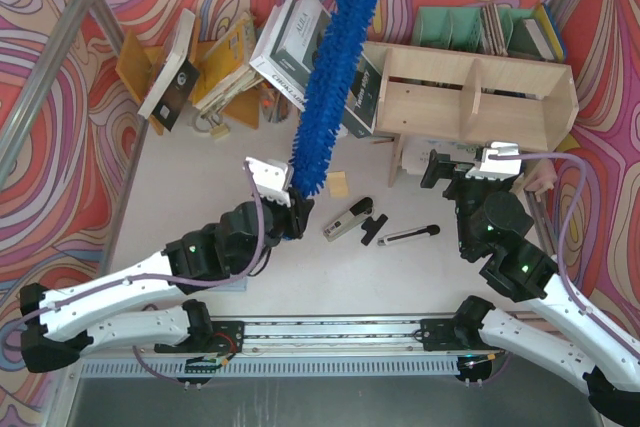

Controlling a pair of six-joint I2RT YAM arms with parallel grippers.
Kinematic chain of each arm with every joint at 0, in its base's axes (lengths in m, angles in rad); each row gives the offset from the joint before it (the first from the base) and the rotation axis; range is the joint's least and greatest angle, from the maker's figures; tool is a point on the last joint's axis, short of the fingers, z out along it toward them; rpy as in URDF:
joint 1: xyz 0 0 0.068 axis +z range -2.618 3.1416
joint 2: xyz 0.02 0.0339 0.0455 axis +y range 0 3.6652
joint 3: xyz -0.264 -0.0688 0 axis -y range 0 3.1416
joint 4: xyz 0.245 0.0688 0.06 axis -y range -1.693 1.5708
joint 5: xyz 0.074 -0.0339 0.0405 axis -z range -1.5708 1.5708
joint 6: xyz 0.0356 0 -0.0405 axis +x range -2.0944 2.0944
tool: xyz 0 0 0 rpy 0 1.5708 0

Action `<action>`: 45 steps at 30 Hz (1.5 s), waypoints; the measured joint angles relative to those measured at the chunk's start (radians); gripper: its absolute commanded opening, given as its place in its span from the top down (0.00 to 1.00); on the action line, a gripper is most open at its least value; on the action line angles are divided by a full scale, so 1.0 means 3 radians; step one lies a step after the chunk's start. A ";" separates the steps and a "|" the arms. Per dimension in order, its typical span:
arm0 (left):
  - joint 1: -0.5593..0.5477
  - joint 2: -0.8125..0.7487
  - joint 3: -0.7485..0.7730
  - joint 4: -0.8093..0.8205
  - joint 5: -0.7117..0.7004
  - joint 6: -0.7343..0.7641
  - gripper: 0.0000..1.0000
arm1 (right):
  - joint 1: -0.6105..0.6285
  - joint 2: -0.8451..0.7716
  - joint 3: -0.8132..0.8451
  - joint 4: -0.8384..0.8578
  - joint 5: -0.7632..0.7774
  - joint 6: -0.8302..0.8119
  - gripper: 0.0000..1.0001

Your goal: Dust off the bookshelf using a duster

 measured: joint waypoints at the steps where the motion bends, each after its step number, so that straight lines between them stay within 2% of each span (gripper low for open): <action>1: -0.0001 -0.0078 -0.0184 0.0146 -0.0031 0.0136 1.00 | 0.0000 0.0000 0.0000 0.0000 -0.0001 0.0000 0.01; 7: -0.0006 -0.0318 -0.0921 0.0932 -0.0271 0.0923 1.00 | 0.0000 0.0025 0.0000 0.0000 0.0000 0.0000 0.01; 12: 0.0005 -0.0380 -0.1432 0.1881 -0.0395 0.1757 1.00 | 0.0000 0.0097 0.0000 -0.0004 -0.0001 0.0000 0.01; 18: 0.0312 -0.0376 -0.1768 0.2513 -0.0244 0.2622 1.00 | 0.0000 0.0156 0.0000 -0.0003 0.0000 -0.0004 0.01; 24: 0.1036 -0.0379 -0.1868 0.2771 0.0243 0.3011 1.00 | 0.0000 0.0267 0.0000 -0.0014 -0.0001 -0.0015 0.01; 30: 0.1690 -0.0299 -0.1905 0.3015 0.0992 0.3132 1.00 | 0.0000 0.0347 0.0000 -0.0015 -0.0001 -0.0041 0.01; 38: 0.2195 -0.0018 -0.1849 0.3207 0.1966 0.3404 1.00 | 0.0000 0.0417 0.0000 -0.0017 -0.0004 -0.0042 0.01; 45: 0.2651 0.0123 -0.1517 0.3201 0.2536 0.3558 1.00 | 0.0000 0.0443 0.0000 -0.0023 -0.0003 -0.0042 0.01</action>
